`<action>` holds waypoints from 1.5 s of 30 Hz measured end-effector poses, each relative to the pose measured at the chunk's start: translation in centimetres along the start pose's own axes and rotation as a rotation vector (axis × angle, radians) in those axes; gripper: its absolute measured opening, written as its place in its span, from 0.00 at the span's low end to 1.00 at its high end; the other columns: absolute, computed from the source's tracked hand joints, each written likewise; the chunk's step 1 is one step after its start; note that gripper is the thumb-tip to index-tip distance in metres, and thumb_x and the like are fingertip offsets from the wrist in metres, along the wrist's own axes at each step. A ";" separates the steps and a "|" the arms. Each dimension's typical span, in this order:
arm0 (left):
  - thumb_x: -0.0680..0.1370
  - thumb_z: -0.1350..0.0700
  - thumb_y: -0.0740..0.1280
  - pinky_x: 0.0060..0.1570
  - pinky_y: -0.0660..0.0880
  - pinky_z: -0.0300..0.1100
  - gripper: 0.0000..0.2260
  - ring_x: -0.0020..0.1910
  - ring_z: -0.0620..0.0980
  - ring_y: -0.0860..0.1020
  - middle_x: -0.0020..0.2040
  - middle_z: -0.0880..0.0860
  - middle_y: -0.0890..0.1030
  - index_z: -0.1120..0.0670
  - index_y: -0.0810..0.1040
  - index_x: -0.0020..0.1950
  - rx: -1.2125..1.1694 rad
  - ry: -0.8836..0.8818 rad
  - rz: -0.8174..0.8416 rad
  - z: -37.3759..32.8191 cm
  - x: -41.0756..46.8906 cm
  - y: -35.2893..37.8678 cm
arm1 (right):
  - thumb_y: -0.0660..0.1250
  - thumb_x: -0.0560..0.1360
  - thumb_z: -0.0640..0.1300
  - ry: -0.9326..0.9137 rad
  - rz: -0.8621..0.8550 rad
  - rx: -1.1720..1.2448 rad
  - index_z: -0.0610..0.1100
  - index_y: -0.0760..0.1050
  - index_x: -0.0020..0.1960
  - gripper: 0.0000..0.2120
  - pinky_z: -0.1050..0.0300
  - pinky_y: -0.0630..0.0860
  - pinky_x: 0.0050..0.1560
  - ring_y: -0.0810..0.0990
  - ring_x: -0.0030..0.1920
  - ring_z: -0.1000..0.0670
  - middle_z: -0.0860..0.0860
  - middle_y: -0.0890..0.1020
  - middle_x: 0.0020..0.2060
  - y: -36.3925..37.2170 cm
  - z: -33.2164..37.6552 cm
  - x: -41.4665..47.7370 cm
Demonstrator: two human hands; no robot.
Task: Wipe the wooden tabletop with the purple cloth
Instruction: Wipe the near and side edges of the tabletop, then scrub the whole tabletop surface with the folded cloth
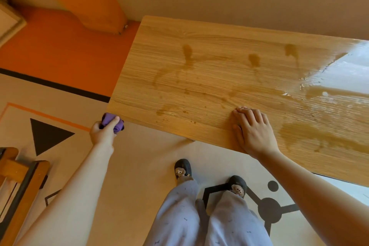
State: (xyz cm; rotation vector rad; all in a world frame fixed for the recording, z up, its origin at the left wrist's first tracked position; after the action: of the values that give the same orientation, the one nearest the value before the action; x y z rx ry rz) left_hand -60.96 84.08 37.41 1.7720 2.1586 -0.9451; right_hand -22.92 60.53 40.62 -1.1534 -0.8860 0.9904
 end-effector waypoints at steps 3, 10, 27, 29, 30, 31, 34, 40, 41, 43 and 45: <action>0.72 0.57 0.74 0.60 0.73 0.54 0.08 0.50 0.56 0.78 0.44 0.52 0.79 0.52 0.76 0.43 0.106 0.002 0.208 2.2 -3.9 3.8 | 0.53 0.78 0.50 0.001 0.006 0.018 0.39 0.72 0.63 0.21 0.49 0.64 0.60 0.72 0.60 0.42 0.43 0.77 0.59 -0.1 0.0 0.0; 0.74 0.63 0.72 0.56 0.76 0.51 0.07 0.51 0.56 0.80 0.49 0.57 0.81 0.57 0.77 0.49 -0.047 -0.104 0.411 6.1 -16.2 10.7 | 0.52 0.77 0.49 0.024 0.099 0.068 0.41 0.71 0.64 0.21 0.48 0.67 0.60 0.70 0.61 0.43 0.44 0.76 0.60 0.1 -0.3 -0.2; 0.79 0.59 0.65 0.34 0.78 0.38 0.07 0.37 0.46 0.84 0.40 0.55 0.85 0.58 0.83 0.48 -0.403 -0.159 0.325 1.7 -22.5 7.7 | 0.70 0.69 0.46 -0.482 0.024 0.456 0.44 0.71 0.63 0.24 0.53 0.75 0.53 0.74 0.57 0.46 0.49 0.78 0.55 -8.1 18.0 -0.7; 0.79 0.57 0.65 0.37 0.78 0.40 0.08 0.40 0.47 0.84 0.42 0.55 0.85 0.57 0.83 0.49 -0.393 -0.147 0.326 0.9 -21.6 7.1 | 0.72 0.66 0.46 -0.464 0.016 0.408 0.45 0.71 0.62 0.26 0.53 0.76 0.50 0.74 0.54 0.46 0.49 0.77 0.55 -7.6 19.3 0.7; 0.79 0.56 0.65 0.38 0.77 0.40 0.08 0.41 0.47 0.84 0.43 0.55 0.85 0.57 0.83 0.49 -0.378 -0.136 0.329 0.3 -21.0 6.8 | 0.72 0.65 0.47 -0.450 0.016 0.383 0.45 0.71 0.62 0.27 0.53 0.75 0.49 0.74 0.53 0.46 0.49 0.77 0.54 -7.2 19.9 1.5; 0.79 0.56 0.65 0.38 0.76 0.40 0.08 0.42 0.48 0.83 0.44 0.56 0.85 0.57 0.83 0.50 -0.356 -0.116 0.329 -0.1 -20.2 6.6 | 0.74 0.64 0.48 -0.428 0.021 0.364 0.45 0.71 0.62 0.28 0.54 0.76 0.48 0.73 0.52 0.47 0.49 0.77 0.53 -6.8 20.5 2.5; 0.80 0.53 0.62 0.45 0.74 0.42 0.10 0.46 0.48 0.82 0.46 0.54 0.85 0.53 0.82 0.52 -0.277 -0.069 0.360 -1.1 -17.7 5.9 | 0.76 0.64 0.47 -0.335 0.080 0.403 0.43 0.71 0.61 0.29 0.53 0.78 0.47 0.74 0.51 0.46 0.48 0.77 0.51 -4.7 21.2 5.7; 0.82 0.55 0.57 0.59 0.74 0.47 0.11 0.56 0.48 0.78 0.53 0.48 0.81 0.51 0.80 0.52 -0.059 0.016 0.192 -1.0 -10.4 1.8 | 0.65 0.76 0.47 -0.245 0.202 0.574 0.44 0.71 0.63 0.17 0.53 0.75 0.49 0.73 0.58 0.46 0.48 0.77 0.56 -1.0 23.5 11.4; 0.82 0.57 0.57 0.58 0.73 0.46 0.10 0.57 0.50 0.77 0.55 0.50 0.79 0.53 0.78 0.54 -0.079 -0.021 0.119 -0.4 -8.9 0.9 | 0.64 0.77 0.47 -0.237 0.206 0.596 0.43 0.71 0.64 0.17 0.53 0.74 0.50 0.73 0.58 0.46 0.48 0.77 0.57 -0.8 24.1 12.5; 0.83 0.57 0.56 0.58 0.72 0.46 0.09 0.57 0.53 0.76 0.58 0.56 0.76 0.57 0.72 0.59 -0.146 -0.156 0.005 1.8 -6.1 -0.1 | 0.63 0.77 0.47 -0.225 0.215 0.631 0.43 0.71 0.64 0.17 0.55 0.73 0.51 0.74 0.58 0.46 0.47 0.77 0.58 -0.4 25.3 14.7; 0.83 0.54 0.55 0.60 0.72 0.47 0.12 0.56 0.54 0.76 0.60 0.58 0.75 0.59 0.69 0.64 -0.201 -0.267 -0.022 3.3 -4.0 0.9 | 0.63 0.77 0.45 -0.228 0.240 0.630 0.44 0.70 0.65 0.17 0.55 0.73 0.50 0.74 0.59 0.46 0.47 0.77 0.59 0.6 26.9 17.1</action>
State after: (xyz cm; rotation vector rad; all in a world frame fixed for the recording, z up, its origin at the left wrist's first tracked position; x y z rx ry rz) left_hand -59.84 78.99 36.57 1.4438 2.0283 -0.8780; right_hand -42.61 85.05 46.07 -0.6209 -0.5475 1.4879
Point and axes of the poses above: each hand's wrist, its own x-axis towards the middle knuckle, its own y-axis out of the palm, z = x × y, the point moved 10 cm from there along x, towards the middle knuckle
